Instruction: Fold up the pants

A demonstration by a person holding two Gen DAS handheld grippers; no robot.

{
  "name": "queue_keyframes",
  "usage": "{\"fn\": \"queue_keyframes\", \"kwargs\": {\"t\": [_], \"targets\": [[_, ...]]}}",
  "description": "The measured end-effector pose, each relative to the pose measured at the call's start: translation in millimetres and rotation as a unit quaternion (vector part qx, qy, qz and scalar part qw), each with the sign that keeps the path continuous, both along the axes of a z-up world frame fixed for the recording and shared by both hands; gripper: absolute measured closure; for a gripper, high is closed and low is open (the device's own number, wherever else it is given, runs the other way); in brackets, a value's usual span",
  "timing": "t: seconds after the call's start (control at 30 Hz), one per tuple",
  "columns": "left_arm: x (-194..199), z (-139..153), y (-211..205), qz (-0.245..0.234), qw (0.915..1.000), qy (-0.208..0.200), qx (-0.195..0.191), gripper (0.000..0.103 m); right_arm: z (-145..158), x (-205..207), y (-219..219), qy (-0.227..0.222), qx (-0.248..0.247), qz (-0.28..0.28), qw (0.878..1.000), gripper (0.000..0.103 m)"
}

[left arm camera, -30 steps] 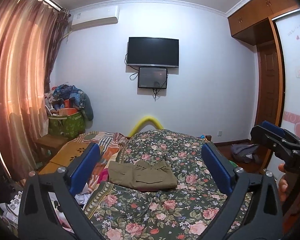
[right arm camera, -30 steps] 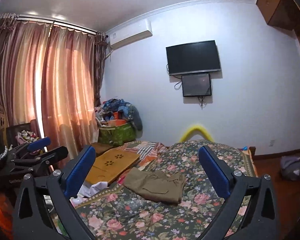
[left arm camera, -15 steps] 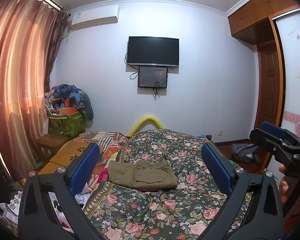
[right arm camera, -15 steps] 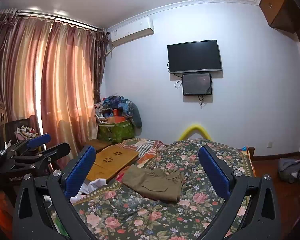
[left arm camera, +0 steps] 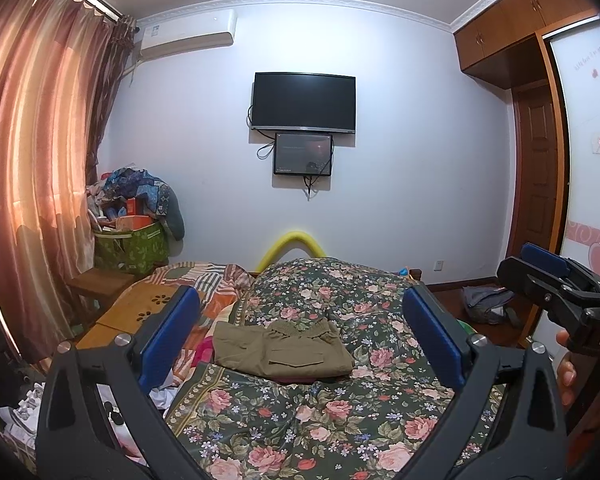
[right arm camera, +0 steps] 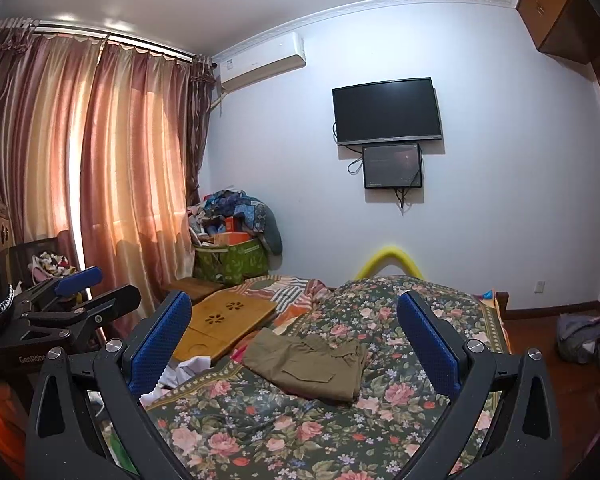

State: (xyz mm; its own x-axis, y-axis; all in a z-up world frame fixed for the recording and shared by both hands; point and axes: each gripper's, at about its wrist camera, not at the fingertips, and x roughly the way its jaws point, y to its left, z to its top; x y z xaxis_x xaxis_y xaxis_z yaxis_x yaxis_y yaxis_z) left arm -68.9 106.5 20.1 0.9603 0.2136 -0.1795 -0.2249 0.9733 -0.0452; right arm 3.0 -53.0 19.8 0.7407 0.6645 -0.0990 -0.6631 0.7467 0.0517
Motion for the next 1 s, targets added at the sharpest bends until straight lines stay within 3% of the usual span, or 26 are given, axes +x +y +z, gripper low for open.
{"fn": "queue_keyframes", "kwargs": {"t": [1.0], "targets": [[6.6,-3.6,0.2,-0.014,0.9999,0.004,-0.002,0.0,-1.9,0.1,-2.0,0.008,0.005,0.0,1.0,0.001]]}}
